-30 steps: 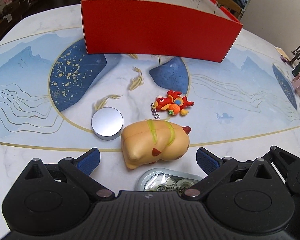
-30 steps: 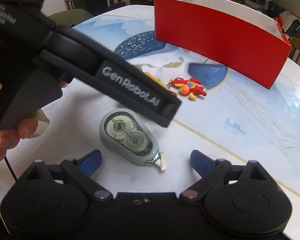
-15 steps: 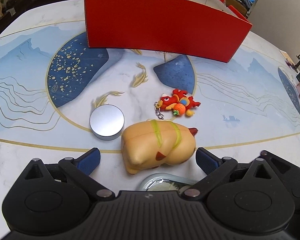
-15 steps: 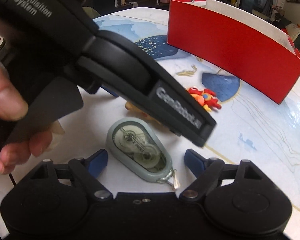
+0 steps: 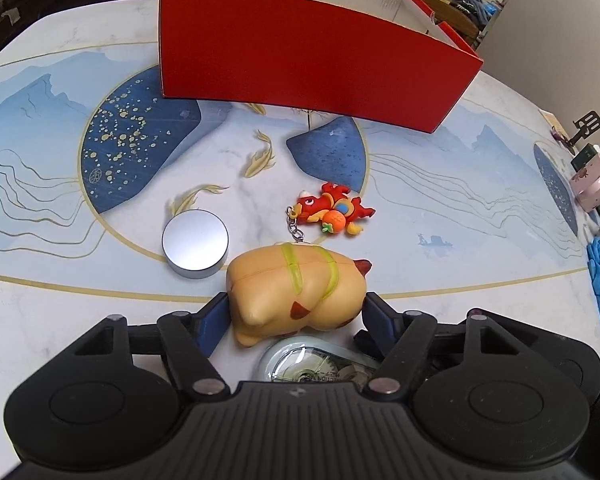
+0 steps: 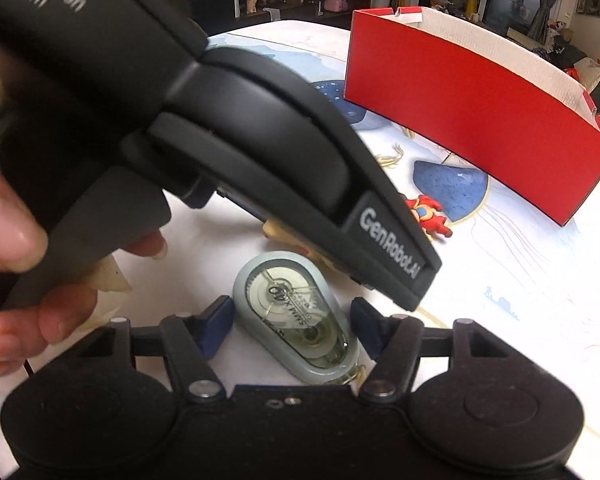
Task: Organize objects
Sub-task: 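Move the left gripper onto the yellow squishy toy while the right reaches the correction-tape roller, then grasp the yellow squishy toy with the left gripper while the right grasps the tape roller, then carry the squishy toy and tape roller with both grippers into the red box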
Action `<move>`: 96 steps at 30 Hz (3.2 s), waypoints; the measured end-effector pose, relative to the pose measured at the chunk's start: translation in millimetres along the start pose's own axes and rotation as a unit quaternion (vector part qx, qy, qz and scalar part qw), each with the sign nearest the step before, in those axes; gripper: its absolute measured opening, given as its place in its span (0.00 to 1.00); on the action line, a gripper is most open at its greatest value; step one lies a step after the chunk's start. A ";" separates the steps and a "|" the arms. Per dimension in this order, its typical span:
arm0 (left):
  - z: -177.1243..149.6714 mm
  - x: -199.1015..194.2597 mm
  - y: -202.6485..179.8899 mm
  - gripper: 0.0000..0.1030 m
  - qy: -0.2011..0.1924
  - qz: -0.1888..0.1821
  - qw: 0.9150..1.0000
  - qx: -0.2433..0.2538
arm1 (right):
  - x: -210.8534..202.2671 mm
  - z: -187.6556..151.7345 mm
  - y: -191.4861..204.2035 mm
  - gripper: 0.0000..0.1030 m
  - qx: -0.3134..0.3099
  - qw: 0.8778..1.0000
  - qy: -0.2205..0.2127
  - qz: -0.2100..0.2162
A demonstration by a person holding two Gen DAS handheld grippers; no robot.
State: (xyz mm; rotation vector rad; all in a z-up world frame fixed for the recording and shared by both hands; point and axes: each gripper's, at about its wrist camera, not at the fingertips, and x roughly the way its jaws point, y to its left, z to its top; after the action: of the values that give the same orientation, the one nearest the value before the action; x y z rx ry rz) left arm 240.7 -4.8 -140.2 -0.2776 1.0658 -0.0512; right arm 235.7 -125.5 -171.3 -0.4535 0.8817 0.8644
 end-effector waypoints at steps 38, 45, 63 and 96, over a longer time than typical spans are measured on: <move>52.8 -77.2 -6.6 0.68 -0.060 -0.010 0.991 0.116 | -68.6 78.7 -115.4 0.58 0.096 0.991 -0.053 -0.076; 86.3 -87.6 -12.6 0.68 -0.082 0.001 0.986 0.142 | -72.9 110.2 -127.0 0.58 0.078 0.990 -0.079 -0.086; 179.4 -76.0 -14.0 0.68 -0.109 0.029 0.984 0.138 | -51.7 180.9 -168.7 0.58 0.085 0.982 -0.116 -0.120; 264.0 67.5 -21.6 0.68 -0.041 0.117 0.981 0.146 | 80.8 223.1 -265.8 0.58 0.184 0.972 -0.032 -0.142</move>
State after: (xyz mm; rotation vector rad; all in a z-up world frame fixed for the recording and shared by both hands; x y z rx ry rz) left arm 504.9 15.4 -73.1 0.1110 0.9869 0.0147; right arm 585.1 -96.6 -107.8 -0.2184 0.8693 0.4362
